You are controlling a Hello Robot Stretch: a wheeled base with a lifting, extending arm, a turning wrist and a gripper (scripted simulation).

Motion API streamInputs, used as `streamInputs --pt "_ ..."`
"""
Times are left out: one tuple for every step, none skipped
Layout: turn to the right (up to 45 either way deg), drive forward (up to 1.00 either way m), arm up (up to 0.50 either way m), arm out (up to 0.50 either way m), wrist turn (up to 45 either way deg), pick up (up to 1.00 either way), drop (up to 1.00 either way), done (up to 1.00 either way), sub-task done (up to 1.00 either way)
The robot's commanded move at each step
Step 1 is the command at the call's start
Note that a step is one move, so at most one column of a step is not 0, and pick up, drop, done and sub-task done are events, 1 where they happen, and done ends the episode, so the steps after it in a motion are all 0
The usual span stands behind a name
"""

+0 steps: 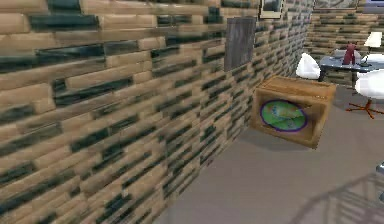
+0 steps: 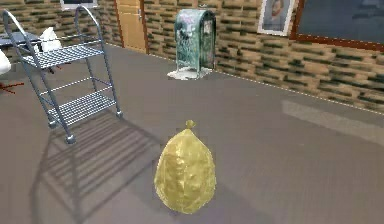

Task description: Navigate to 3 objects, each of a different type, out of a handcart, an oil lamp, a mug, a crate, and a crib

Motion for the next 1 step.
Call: streamInputs --pt "0.0 0.25 0.0 0.0 0.0 0.0 0.0 0.0 0.0"
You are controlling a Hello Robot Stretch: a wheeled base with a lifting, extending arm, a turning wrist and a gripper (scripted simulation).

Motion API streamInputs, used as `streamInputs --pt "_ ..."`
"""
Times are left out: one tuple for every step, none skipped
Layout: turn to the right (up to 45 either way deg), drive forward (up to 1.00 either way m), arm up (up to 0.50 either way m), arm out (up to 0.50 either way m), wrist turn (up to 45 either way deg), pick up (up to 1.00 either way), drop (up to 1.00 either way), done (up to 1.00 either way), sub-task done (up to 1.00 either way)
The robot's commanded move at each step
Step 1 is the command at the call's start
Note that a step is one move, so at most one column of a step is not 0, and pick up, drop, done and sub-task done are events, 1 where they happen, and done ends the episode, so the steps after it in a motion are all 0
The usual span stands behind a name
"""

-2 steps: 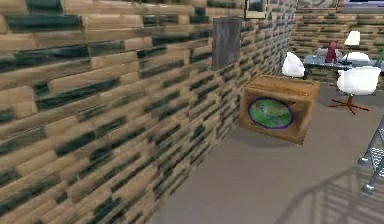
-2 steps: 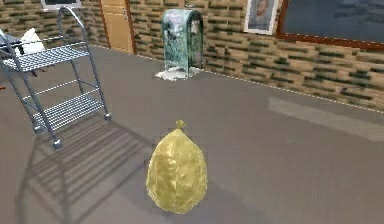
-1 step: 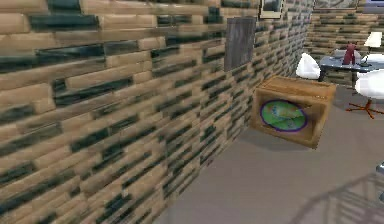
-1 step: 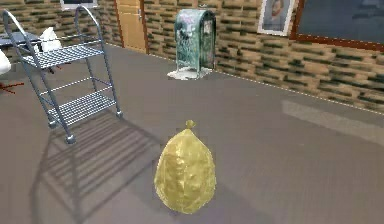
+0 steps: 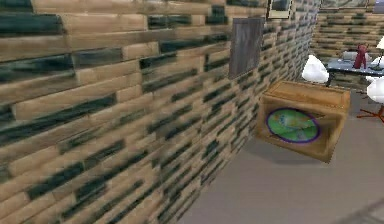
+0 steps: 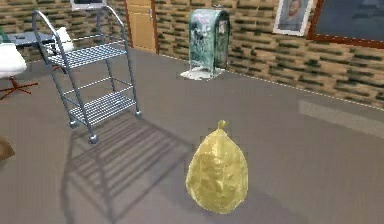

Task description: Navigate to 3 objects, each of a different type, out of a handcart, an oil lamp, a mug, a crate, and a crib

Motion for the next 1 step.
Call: streamInputs --pt "33.0 0.0 0.0 0.0 0.0 0.0 0.0 0.0 0.0"
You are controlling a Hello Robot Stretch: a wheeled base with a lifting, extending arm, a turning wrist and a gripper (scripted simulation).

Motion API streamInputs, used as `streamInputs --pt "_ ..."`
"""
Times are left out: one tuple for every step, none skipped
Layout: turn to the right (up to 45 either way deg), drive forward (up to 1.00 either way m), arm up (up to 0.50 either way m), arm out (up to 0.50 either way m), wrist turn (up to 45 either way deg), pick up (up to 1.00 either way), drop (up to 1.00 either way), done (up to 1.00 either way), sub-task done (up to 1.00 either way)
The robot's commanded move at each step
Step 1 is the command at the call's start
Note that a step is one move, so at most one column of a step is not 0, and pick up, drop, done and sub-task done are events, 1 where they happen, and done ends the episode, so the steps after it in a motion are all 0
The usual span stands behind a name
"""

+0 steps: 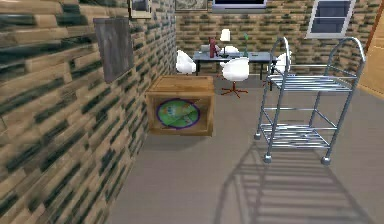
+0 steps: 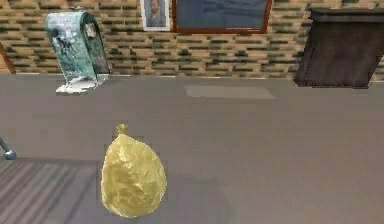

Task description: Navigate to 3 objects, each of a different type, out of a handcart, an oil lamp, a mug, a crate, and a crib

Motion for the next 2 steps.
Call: streamInputs --pt "0.0 0.75 0.0 0.0 0.0 0.0 0.0 0.0 0.0" --pt "45.0 0.0 0.0 0.0 0.0 0.0 0.0 0.0 0.0"
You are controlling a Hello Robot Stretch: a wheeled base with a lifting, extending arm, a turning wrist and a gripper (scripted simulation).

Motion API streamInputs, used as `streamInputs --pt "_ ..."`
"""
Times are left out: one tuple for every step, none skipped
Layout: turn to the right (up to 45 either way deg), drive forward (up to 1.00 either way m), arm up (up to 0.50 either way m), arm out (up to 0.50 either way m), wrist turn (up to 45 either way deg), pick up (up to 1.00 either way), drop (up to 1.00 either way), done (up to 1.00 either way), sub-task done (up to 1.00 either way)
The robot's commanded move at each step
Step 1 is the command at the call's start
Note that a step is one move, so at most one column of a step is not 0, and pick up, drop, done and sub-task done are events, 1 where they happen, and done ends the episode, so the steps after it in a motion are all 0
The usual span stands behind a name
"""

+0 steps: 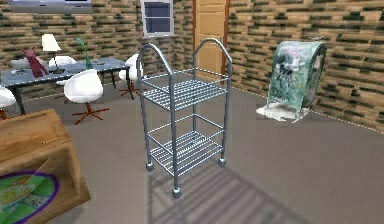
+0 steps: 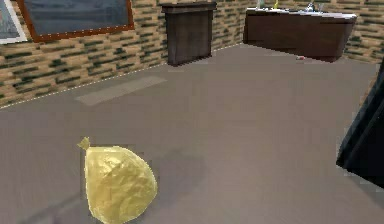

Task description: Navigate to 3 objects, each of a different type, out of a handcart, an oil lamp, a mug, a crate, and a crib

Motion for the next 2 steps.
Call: streamInputs --pt "9.0 0.0 0.0 0.0 0.0 0.0 0.0 0.0 0.0" --pt "0.0 0.55 0.0 0.0 0.0 0.0 0.0 0.0 0.0"
